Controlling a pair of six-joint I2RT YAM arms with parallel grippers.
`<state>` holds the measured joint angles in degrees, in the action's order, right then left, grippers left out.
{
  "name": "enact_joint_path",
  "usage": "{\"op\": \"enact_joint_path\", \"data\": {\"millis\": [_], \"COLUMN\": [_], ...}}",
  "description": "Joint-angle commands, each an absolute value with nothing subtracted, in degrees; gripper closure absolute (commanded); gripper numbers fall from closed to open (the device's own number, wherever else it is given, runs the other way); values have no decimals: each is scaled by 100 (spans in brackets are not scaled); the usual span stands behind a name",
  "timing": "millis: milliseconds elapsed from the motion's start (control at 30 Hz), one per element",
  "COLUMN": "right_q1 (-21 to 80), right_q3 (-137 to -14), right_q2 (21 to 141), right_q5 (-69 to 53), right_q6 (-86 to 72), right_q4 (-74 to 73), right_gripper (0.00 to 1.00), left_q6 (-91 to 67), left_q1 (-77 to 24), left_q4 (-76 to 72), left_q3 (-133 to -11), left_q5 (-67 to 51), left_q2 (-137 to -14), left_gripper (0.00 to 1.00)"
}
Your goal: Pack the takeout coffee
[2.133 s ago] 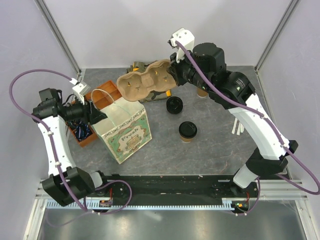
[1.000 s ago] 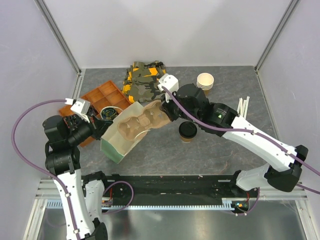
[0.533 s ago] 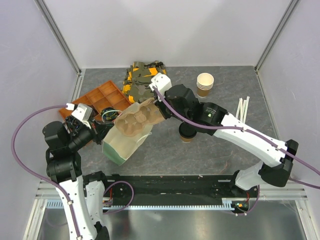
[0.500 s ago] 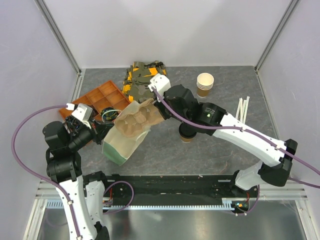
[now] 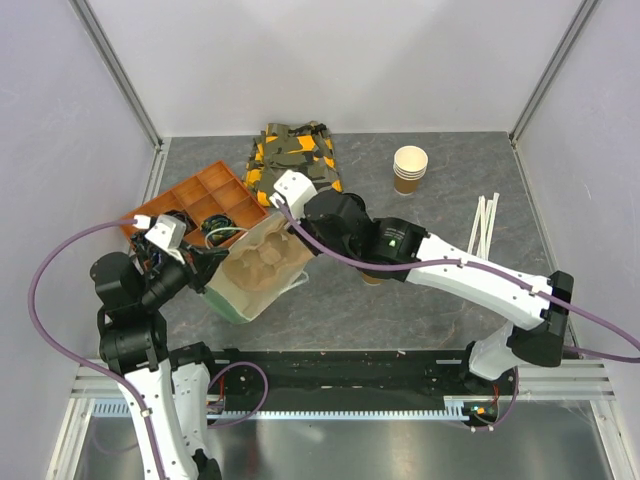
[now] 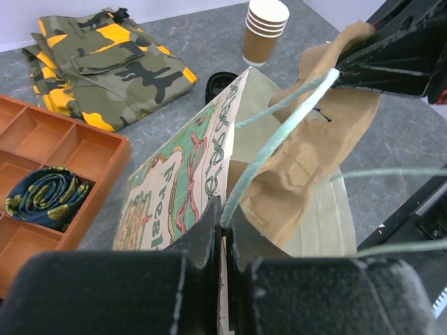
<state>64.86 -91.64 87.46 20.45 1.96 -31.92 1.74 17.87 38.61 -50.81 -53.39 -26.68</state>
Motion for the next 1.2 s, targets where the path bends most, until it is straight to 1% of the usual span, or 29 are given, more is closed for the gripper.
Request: {"op": "enact_joint_path", "data": {"millis": [0, 267, 467, 633, 767, 933, 1167], "right_q1": [6714, 7013, 7031, 7031, 7031, 7040, 7040], "right_q3": [-9246, -9237, -9149, -9342, -9536, -9484, -9483], "right_q2": [9008, 9360, 9588, 9747, 9809, 9905, 10221], "right_q5": [2680, 2724, 2759, 2865, 2953, 2821, 3111], "right_q6": [255, 263, 185, 105, 141, 237, 369], "right_q4": [-2900, -2821, -2708, -2532, -2374, -2312, -1926], "right_gripper": [100, 100, 100, 100, 100, 100, 100], "left_q6": [-438, -624, -861, -1019, -1335, -1687, -2275], "left_q1": [1784, 1784, 1784, 1784, 1784, 1784, 1793], "left_q4": [3481, 3305, 3217, 3208, 3217, 3217, 3138], "left_q3": [-5063, -4957, -4887, -4852, -4799, -4676, -4518], "left_q5": [-4984, -4904, -4747, -4580, -4535, -4377, -4245], "left_q2": [-2628, -2628, -2637, -2689, -2654, -2707, -2795], "left_gripper": [98, 98, 98, 98, 98, 98, 98]}}
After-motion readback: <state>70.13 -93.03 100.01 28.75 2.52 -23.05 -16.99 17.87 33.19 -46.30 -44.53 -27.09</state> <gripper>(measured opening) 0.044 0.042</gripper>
